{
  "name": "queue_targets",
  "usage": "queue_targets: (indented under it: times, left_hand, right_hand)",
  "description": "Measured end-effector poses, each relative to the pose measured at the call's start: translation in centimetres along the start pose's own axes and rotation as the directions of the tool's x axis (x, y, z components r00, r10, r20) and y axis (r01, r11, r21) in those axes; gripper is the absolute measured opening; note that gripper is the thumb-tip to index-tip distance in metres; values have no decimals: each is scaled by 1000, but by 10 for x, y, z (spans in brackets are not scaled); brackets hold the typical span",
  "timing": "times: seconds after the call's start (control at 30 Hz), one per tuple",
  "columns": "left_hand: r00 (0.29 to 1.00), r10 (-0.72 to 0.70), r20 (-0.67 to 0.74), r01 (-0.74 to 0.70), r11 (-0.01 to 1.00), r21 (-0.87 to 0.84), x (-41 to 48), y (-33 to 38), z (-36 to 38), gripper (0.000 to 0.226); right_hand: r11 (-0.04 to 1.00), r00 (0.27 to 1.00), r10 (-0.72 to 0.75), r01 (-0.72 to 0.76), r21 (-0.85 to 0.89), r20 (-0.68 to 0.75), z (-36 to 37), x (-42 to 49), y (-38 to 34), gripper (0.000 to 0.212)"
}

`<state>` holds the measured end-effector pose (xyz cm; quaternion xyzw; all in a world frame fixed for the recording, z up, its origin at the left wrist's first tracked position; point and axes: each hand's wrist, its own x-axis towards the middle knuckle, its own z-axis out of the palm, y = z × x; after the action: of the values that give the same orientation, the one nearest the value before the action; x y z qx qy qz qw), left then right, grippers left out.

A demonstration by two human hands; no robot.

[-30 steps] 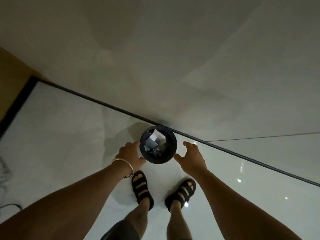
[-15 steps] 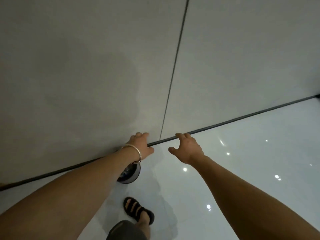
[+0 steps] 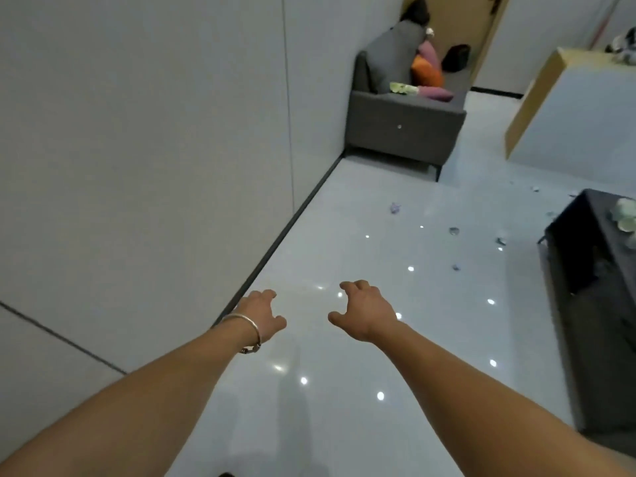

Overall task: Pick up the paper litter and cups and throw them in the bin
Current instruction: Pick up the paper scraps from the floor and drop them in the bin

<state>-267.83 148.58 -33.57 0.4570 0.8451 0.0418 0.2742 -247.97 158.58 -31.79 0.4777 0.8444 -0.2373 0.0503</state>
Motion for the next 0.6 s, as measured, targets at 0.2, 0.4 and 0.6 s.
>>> queue_targets:
  times: [0.2,0.4,0.6]
  left_hand:
    - [968,243,61,-248,964,97,40,125,15,67]
    - [911,391,134,-409,900,150,109,221,24,67]
    - [826,525,206,-558,814,161,179,311,21,67]
  right_hand:
    - [966,968,249,-246,83,-29,-28,-12,102,72]
    - [898,905,423,-413,148,-45,-49,2,172,72]
    - [796,803,591,-567,211,-74,-93,33,236,72]
